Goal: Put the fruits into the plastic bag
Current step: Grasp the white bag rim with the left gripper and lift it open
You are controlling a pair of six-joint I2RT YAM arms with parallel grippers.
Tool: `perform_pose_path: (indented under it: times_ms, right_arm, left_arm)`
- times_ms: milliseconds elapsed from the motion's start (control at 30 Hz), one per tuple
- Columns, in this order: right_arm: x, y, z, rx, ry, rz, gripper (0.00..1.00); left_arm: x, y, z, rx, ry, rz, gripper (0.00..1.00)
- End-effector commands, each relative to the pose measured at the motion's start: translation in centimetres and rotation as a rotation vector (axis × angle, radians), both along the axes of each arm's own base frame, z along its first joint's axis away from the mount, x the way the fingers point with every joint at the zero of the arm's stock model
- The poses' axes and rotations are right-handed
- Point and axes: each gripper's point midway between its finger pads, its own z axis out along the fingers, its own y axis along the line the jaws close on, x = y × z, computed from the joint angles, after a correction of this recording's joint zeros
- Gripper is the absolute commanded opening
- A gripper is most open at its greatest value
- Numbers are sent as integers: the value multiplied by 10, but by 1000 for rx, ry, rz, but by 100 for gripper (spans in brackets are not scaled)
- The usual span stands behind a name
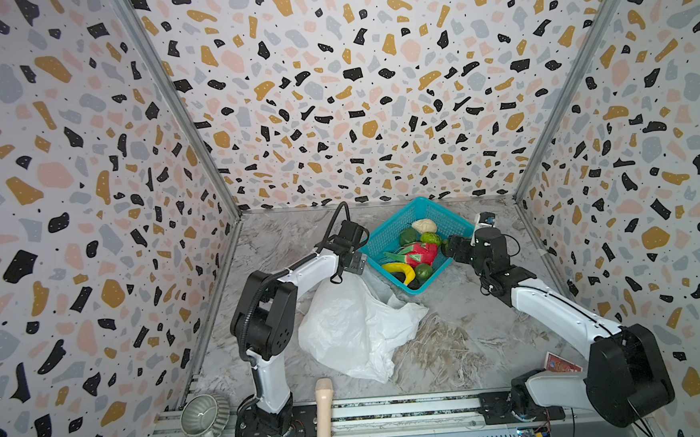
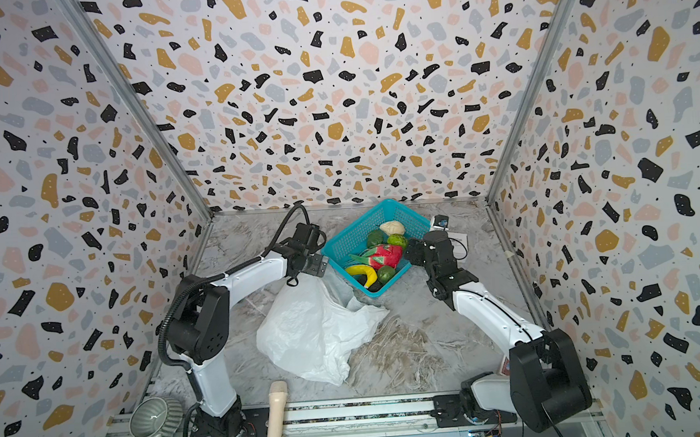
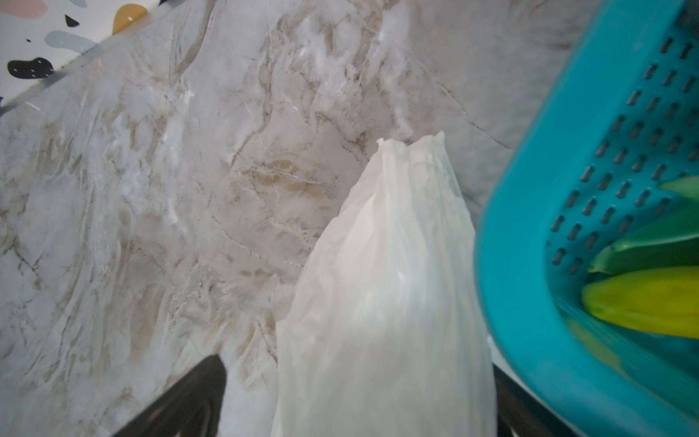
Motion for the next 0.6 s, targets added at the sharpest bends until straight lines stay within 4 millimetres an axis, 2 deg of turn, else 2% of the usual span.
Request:
perform_pose_path:
  times_ms: [0, 67, 133, 167, 233, 333, 400, 500, 567]
  right_arm:
    - [4, 4, 19, 38, -35, 12, 89]
    - [3, 5, 21, 46, -41, 18, 89]
    - [2, 6, 23, 51, -46, 25, 88]
    - [2, 7, 24, 55, -49, 27, 87]
    - [1, 8, 25, 62, -51, 34, 86]
    - [-1, 12, 32, 79, -65, 54, 86]
    - [-2, 17, 38, 89, -77, 72, 86]
    - [-5, 23, 50, 106, -100, 91, 86]
    - [-6, 27, 58, 117, -119, 103, 86]
  left_arm:
    - [15, -2, 7, 10, -44, 2, 91]
    - [19, -3, 4, 0, -38, -3, 85]
    - [22, -6, 3, -28, -39, -9, 70]
    - [23, -8, 4, -43, -42, -16, 58]
    - [26, -11, 4, -78, -48, -23, 29]
    - [30, -8, 17, -105, -90, 4, 4]
    - [31, -2, 42, -132, -165, 32, 0]
    - [23, 0, 101, -218, -314, 17, 0]
    - [9, -2, 142, -279, -402, -37, 0]
